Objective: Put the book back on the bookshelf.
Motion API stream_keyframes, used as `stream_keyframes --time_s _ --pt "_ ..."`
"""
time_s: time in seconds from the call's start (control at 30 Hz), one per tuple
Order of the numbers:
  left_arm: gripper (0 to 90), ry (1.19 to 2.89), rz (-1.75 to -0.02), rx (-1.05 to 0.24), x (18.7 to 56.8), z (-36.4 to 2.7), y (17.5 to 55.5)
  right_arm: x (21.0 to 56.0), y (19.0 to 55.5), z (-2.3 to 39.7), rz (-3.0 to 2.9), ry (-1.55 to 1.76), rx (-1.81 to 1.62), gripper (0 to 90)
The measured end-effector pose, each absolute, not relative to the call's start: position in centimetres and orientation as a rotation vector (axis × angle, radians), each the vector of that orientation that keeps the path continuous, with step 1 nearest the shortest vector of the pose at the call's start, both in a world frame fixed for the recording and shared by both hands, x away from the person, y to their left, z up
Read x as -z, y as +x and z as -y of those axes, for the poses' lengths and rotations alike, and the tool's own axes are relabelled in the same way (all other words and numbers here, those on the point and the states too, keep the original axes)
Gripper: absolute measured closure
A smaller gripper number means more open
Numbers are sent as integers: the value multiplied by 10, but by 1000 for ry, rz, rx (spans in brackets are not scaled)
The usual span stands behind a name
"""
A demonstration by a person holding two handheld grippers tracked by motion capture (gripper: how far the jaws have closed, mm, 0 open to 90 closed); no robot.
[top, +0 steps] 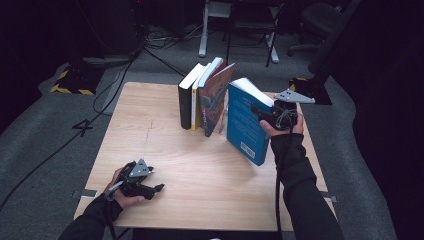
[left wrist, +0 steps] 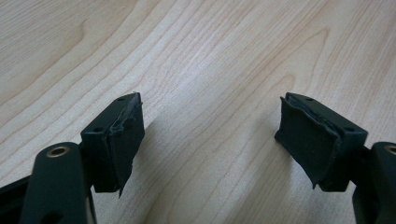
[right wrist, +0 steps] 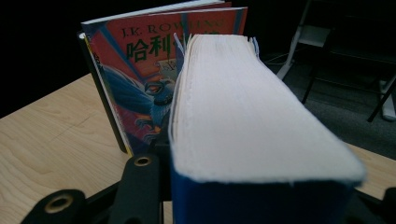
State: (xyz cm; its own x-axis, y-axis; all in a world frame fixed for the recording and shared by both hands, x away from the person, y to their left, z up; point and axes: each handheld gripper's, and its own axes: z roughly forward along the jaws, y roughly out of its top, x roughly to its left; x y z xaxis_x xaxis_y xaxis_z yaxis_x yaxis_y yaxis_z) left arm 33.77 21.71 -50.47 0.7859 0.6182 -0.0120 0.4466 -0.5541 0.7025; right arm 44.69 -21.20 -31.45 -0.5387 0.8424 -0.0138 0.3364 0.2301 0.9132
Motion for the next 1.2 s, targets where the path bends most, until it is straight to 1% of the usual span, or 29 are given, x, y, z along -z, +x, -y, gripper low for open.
stream_keyframes --time_s 0.33,0.53,0.7,0.87,1.2 --pt "226 2252 -781 -304 505 -217 337 309 462 212 -1943 1108 -1271 611" --pt "226 2256 -773 -301 505 -216 336 304 474 199 -1875 1138 -1273 611" --pt "231 2258 -762 -294 505 -216 335 299 488 188 -1806 1194 -1240 611" --pt "230 2264 -748 -293 504 -215 335 299 503 187 -1739 1244 -1240 610" --pt "230 2262 -747 -291 505 -214 334 301 537 181 -1698 1245 -1204 610"
